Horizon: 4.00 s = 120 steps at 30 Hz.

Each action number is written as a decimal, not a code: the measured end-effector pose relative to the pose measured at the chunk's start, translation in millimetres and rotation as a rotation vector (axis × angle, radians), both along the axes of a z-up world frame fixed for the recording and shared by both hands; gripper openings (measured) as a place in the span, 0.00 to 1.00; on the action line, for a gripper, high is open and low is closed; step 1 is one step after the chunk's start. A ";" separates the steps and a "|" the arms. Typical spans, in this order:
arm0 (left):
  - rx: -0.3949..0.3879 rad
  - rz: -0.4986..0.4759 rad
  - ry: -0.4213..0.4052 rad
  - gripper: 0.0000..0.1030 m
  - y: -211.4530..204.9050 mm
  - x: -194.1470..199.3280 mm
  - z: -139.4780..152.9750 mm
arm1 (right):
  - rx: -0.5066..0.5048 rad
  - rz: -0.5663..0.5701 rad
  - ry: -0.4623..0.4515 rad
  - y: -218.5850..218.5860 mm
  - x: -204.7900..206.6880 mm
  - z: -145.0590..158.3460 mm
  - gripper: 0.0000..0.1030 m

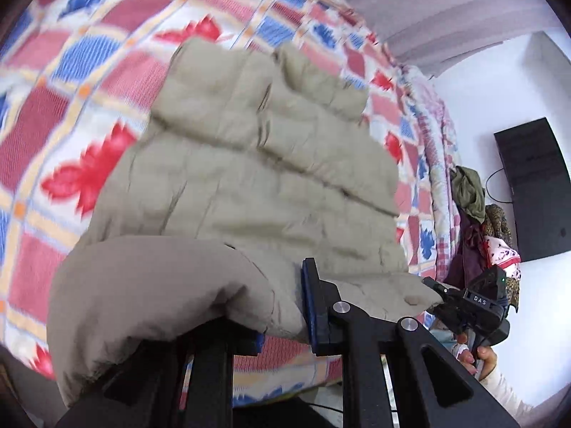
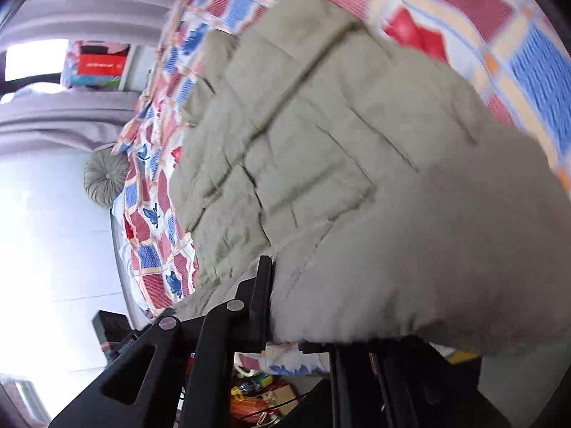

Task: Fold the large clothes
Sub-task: 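Fold the lifted hem over toward the collar and open both grippers, then grasp the folded edge with both grippers and fold it over again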

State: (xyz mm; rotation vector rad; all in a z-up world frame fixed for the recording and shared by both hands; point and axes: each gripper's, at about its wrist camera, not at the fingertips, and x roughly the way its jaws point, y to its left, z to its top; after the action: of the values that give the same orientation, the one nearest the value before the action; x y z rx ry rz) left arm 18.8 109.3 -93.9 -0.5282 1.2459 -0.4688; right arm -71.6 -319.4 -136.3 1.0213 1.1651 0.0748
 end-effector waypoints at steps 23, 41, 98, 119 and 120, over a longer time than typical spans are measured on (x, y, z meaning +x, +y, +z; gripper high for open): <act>0.280 0.030 -0.239 0.18 -67.5 266.9 -22.2 | -0.430 0.147 -0.187 -14.8 285.2 45.1 0.11; 0.377 0.012 -0.196 0.23 -85.1 292.7 -57.0 | -0.340 0.029 -0.108 -35.2 314.4 -33.3 0.35; 0.027 0.365 0.102 0.95 -16.0 172.2 -163.5 | 0.149 -0.277 -0.029 -52.0 158.8 -128.2 0.74; 0.175 0.095 -0.055 0.21 -5.5 84.3 -71.4 | 0.221 -0.215 -0.058 -32.0 98.2 -87.8 0.23; 0.176 0.092 -0.044 0.21 -3.3 75.3 -72.0 | 0.223 -0.212 -0.049 -29.9 89.8 -86.6 0.23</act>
State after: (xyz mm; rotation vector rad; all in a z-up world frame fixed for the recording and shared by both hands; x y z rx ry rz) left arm 94.2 106.0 -165.8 -0.4213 1.2027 -0.2887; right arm 18.2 -349.3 -222.9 1.3282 1.0138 0.0622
